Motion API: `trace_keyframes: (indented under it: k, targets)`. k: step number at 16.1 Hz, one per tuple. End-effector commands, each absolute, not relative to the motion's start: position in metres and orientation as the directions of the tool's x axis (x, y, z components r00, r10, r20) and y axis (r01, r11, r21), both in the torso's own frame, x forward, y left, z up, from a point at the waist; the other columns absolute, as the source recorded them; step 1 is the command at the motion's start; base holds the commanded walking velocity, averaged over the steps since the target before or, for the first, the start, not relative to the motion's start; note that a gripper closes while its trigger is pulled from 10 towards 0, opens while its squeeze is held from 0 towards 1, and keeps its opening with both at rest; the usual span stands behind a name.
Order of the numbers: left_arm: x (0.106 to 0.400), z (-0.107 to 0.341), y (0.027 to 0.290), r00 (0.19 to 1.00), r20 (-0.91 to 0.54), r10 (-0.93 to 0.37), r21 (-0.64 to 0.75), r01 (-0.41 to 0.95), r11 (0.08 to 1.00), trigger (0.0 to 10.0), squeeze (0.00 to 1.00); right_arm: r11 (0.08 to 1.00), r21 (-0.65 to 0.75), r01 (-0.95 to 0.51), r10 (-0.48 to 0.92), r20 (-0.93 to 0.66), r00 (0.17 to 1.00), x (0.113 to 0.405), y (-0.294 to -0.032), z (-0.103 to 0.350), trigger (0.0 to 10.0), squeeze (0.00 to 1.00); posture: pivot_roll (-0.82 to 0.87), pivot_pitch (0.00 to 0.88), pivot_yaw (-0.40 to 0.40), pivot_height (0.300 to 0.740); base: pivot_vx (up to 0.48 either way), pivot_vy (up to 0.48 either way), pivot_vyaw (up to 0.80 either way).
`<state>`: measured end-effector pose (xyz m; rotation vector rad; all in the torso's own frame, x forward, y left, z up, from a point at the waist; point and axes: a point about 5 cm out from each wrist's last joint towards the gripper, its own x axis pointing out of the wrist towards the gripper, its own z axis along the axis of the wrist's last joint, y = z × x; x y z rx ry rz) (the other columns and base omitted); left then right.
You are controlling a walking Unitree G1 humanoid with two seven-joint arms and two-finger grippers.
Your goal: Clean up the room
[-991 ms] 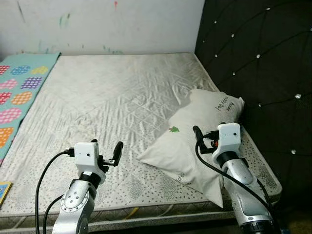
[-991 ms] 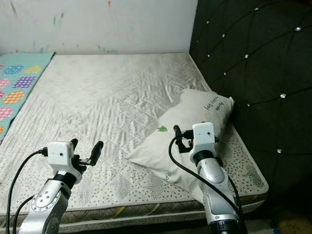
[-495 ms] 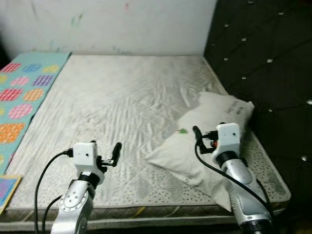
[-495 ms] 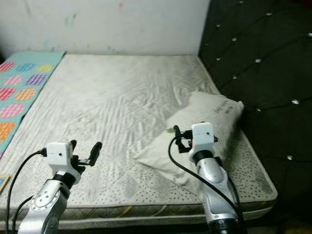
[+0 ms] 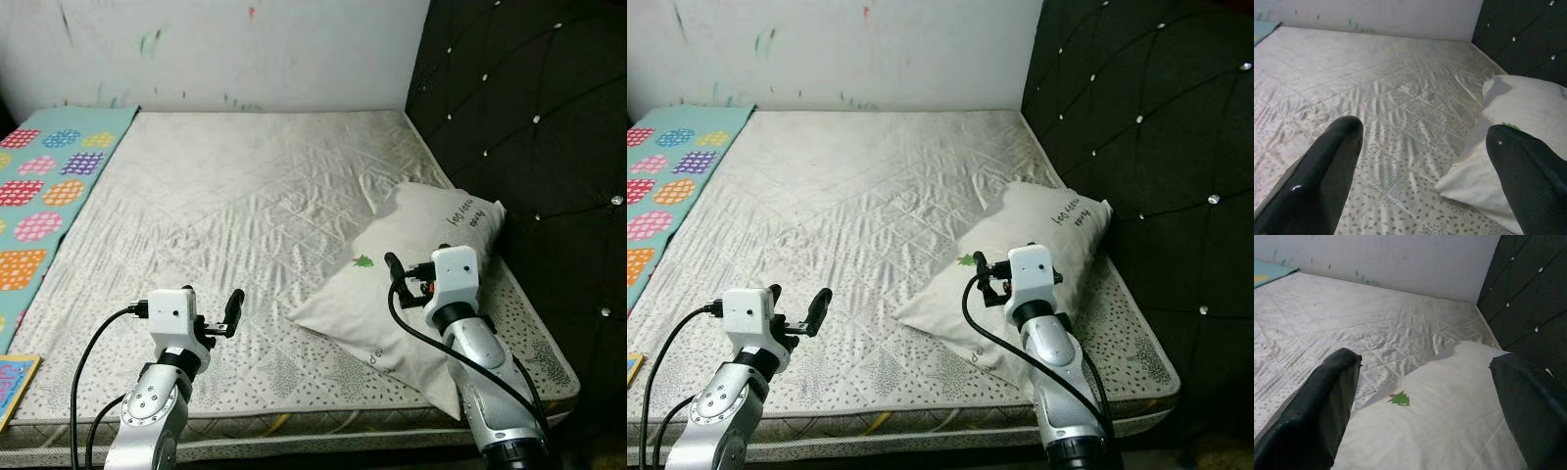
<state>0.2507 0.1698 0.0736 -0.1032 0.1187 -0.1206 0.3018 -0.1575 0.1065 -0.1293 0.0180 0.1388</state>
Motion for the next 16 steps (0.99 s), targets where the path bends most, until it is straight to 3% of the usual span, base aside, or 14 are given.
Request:
trace_keyframes:
  k: [1, 11, 16]
  targets:
    - [0.2530, 0.0752, 0.1692, 0.987, -0.105, -0.120, -0.104, 0.109, 0.989, 10.0, 0.00, 0.980, -0.138, -0.143, 0.141, -0.025, 0.990, 0.3029, -0.1580, 0.1069, 10.0, 0.00, -0.09, 0.000, -0.011, 0.740, 0.000, -0.326, 0.00]
    - [0.2528, 0.0750, 0.1691, 0.988, -0.108, -0.111, -0.120, 0.098, 0.988, 10.0, 0.00, 0.974, -0.151, -0.169, 0.166, -0.034, 0.986, 0.3004, -0.1560, 0.1046, 10.0, 0.00, -0.10, 0.000, -0.013, 0.740, 0.000, -0.337, 0.00]
    - [0.2535, 0.0761, 0.1703, 0.990, -0.100, -0.103, -0.130, 0.090, 0.988, 10.0, 0.00, 0.967, -0.123, -0.223, 0.221, -0.033, 0.975, 0.2986, -0.1492, 0.1050, 10.0, 0.00, -0.10, 0.000, -0.011, 0.740, 0.000, 0.000, 0.00]
